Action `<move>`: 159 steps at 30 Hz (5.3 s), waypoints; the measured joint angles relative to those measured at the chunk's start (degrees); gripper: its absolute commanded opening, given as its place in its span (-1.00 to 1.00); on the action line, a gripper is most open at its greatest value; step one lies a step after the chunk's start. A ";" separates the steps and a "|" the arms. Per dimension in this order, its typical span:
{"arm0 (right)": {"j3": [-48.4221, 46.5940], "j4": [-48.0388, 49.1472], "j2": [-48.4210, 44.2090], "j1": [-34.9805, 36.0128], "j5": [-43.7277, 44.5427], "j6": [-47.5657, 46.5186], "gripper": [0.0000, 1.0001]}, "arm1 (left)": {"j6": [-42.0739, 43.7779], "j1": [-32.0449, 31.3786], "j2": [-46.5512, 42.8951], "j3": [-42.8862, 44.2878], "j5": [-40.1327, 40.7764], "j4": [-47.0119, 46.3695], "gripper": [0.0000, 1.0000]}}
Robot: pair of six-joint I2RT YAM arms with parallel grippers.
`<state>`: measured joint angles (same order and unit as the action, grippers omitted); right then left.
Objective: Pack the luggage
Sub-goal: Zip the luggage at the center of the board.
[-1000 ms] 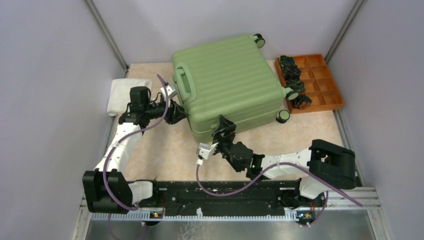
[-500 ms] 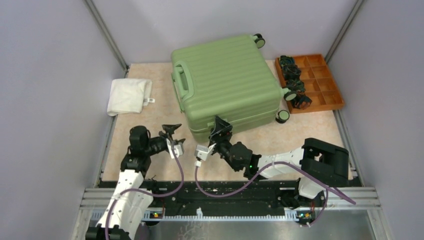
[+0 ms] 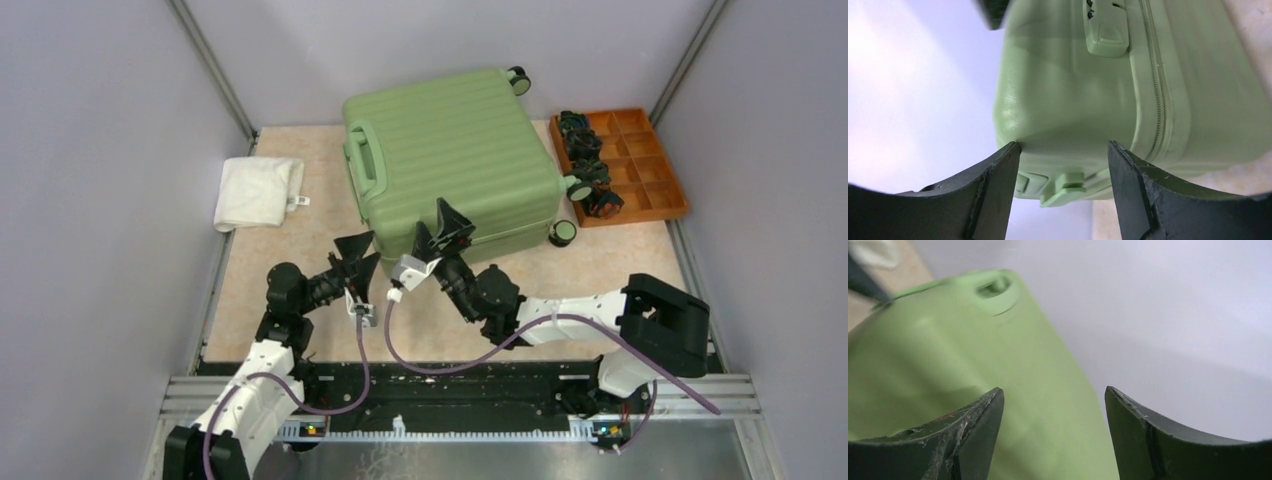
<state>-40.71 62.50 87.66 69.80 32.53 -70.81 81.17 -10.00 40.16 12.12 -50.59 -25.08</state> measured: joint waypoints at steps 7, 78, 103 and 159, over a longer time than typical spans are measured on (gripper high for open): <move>-1.70 5.20 -3.32 -1.33 0.35 0.04 0.65 | 5.86 -2.25 1.38 -1.42 2.03 -4.52 0.43; 3.21 -27.23 -19.19 -3.78 -0.52 28.63 0.64 | -70.14 17.81 58.93 64.85 0.70 35.76 0.29; 8.07 -30.49 -19.04 -0.15 3.65 32.26 0.71 | -141.55 18.56 65.48 44.22 -19.30 -24.96 0.34; 7.89 22.71 14.38 -7.48 -4.52 -8.72 0.97 | -144.12 16.90 66.69 52.83 -18.69 -20.92 -0.74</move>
<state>-32.82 85.21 102.04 62.33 28.01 -79.53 -62.96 6.90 106.85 64.95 -69.28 -46.00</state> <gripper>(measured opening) 0.985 0.379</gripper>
